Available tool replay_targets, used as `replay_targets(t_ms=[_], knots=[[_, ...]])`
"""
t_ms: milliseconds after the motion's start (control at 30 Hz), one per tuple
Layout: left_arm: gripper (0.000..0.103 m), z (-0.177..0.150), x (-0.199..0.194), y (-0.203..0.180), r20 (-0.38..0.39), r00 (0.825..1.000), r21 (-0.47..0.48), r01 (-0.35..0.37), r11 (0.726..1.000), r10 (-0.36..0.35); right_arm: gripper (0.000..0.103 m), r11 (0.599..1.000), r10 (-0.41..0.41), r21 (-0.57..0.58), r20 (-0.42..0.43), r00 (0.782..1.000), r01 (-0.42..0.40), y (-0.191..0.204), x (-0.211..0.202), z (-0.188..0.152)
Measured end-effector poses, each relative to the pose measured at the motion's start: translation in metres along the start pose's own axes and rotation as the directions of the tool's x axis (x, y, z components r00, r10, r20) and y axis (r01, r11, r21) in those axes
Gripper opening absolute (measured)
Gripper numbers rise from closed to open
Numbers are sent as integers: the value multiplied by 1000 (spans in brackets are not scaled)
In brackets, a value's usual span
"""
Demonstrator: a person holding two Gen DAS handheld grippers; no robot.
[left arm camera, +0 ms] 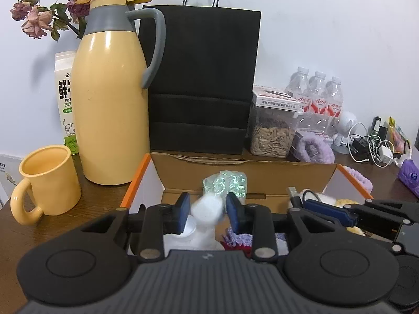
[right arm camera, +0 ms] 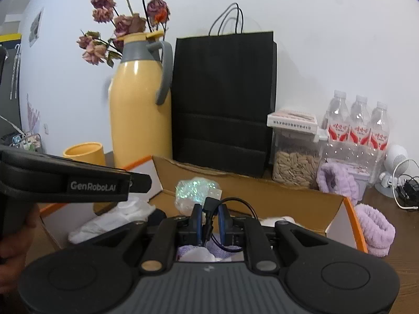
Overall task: Organize objects
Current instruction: 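Carry the case and cable into the box and release both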
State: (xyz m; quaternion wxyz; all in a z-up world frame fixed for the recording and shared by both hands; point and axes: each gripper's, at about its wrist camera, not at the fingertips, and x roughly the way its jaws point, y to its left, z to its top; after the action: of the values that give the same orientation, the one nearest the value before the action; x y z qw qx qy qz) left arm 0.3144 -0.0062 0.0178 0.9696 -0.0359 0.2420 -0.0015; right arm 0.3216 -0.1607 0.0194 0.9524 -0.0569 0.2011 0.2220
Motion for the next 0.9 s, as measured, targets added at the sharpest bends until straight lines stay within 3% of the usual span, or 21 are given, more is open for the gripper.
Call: replay_targets(t_ms=[67,100,167,233,333,533,900], knots=[[73,-1,0,2,3,1000,-8,-10,1000,10,13,1000,-7,6,-15,1000,7,-2,1,-2],[83,-1,-2,3,13,1000,-13,-17,1000,17,16,1000,-12,6,-20,1000,12,-2,1,-2],[103,0,-5,4,39,999,-16,-21,1000,22,35,1000,-24,5,-22,999,24,-2,-1,-3],[103,0,-8,3,59,998,-19,-32,999,33,68,999,-40,2,-11,999,40,-2,-5,-4],[103,1,-7,3,48,998,-21,-42,999,43,97,999,-52,5,10,999,52,-2,-10,-3],[103,1,-7,2,42,998,-21,-46,999,46,102,998,-51,22,18,999,50,-3,-14,-2],[103,3,-23,0,66,997,-24,-31,999,32,103,998,-59,23,41,997,58,-1,-28,-1]])
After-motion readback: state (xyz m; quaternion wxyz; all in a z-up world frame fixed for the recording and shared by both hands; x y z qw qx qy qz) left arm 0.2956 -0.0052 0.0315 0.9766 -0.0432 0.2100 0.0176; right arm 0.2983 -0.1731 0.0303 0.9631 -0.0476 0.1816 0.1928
